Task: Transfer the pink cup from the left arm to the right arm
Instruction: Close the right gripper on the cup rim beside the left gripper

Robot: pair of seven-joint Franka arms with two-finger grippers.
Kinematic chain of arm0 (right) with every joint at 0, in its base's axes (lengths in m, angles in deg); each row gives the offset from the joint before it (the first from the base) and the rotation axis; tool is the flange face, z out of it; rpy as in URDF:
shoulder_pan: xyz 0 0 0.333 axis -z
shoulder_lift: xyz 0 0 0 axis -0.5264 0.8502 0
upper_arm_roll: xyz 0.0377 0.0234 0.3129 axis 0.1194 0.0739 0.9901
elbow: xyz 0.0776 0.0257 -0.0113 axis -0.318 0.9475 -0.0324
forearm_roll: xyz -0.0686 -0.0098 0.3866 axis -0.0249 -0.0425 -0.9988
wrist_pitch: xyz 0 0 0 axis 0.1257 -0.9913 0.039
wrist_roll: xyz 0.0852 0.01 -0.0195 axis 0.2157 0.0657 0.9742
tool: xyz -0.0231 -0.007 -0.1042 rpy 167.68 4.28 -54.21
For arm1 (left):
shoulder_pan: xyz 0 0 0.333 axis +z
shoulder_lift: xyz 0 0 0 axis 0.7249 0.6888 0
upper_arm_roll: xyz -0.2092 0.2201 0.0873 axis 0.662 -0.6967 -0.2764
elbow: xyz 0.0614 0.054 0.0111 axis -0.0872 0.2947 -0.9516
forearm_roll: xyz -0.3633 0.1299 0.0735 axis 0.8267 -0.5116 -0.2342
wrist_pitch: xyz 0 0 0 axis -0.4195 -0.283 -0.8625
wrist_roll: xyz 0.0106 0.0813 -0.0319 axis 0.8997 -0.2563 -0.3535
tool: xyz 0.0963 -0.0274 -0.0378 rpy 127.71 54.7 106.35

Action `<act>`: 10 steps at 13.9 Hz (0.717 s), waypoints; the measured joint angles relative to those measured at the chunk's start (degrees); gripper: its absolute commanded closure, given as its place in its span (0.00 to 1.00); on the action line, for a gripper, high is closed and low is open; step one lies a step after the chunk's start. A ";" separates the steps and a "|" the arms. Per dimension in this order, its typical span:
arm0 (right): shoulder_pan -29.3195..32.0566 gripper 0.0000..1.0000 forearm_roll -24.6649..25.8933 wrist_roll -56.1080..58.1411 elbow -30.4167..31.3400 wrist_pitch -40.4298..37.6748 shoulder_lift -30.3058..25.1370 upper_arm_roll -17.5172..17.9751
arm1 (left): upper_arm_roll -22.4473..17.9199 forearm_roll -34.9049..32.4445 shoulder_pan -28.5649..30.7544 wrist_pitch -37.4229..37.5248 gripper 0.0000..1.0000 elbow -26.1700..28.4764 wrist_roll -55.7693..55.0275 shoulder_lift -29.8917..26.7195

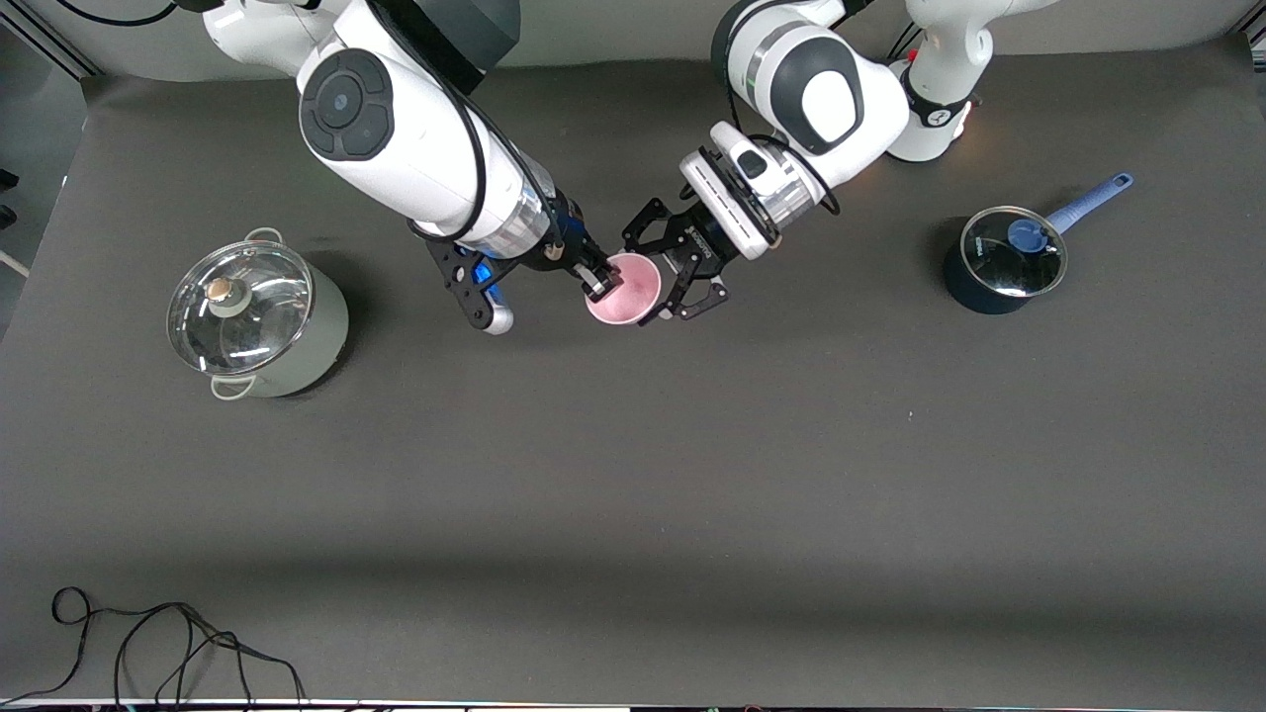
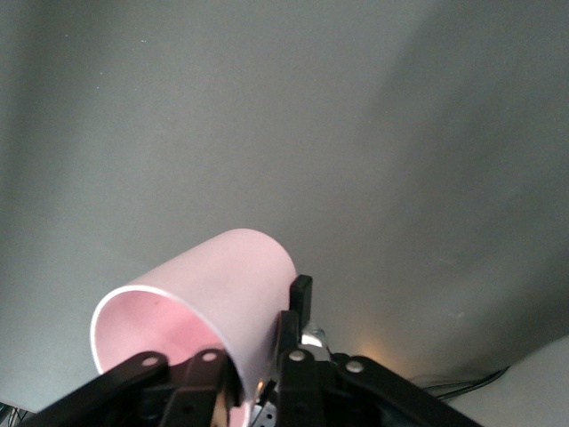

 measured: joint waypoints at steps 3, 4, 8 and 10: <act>0.03 1.00 0.00 0.15 -0.13 -0.03 0.00 0.00 | -0.01 0.00 0.00 0.00 0.23 -0.10 0.37 -0.01; 0.05 1.00 -0.01 0.71 -0.25 -0.07 0.00 -0.01 | -0.02 0.00 0.00 0.00 0.07 -0.19 0.38 -0.01; 1.04 1.00 -0.01 6.43 -0.85 -0.34 -0.12 -0.76 | -0.63 0.08 0.06 -0.16 0.00 -0.35 -0.37 0.19; 2.58 1.00 0.01 10.70 -1.01 -0.79 -0.12 -0.84 | -0.95 0.11 0.14 -0.22 0.00 -0.35 -1.43 0.33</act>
